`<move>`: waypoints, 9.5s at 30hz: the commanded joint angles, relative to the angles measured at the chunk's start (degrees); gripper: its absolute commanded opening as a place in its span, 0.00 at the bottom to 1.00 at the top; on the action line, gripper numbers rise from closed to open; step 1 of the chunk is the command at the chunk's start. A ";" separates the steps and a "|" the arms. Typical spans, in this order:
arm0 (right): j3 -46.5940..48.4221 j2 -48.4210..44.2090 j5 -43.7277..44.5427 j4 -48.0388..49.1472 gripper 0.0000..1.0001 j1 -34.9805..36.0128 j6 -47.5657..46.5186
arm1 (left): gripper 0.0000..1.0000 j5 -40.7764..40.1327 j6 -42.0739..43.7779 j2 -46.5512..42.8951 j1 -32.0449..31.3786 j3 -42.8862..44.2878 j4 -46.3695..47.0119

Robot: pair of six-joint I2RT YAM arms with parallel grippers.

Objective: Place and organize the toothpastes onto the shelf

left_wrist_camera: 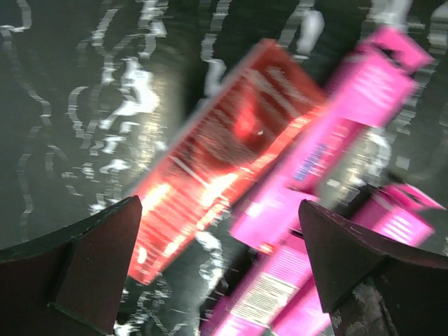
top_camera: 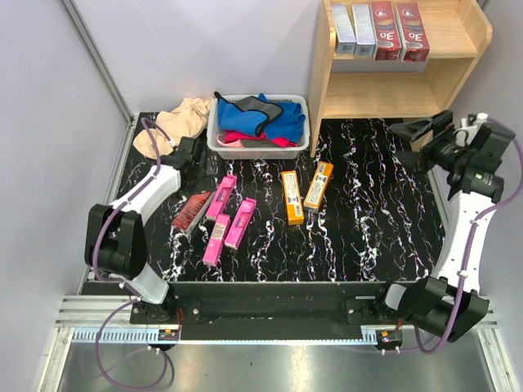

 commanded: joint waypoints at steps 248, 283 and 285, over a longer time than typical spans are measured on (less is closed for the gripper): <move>57.41 46.82 3.24 8.92 0.36 -0.81 16.78 | 0.99 7.59 -6.05 -9.81 -19.29 6.06 3.42; 47.13 36.37 2.89 17.88 1.00 -1.25 18.71 | 0.99 6.54 -7.36 -9.46 -21.05 4.48 3.43; 46.86 35.40 2.80 18.15 1.00 -1.34 18.80 | 0.99 6.27 -7.36 -9.46 -21.23 4.21 3.51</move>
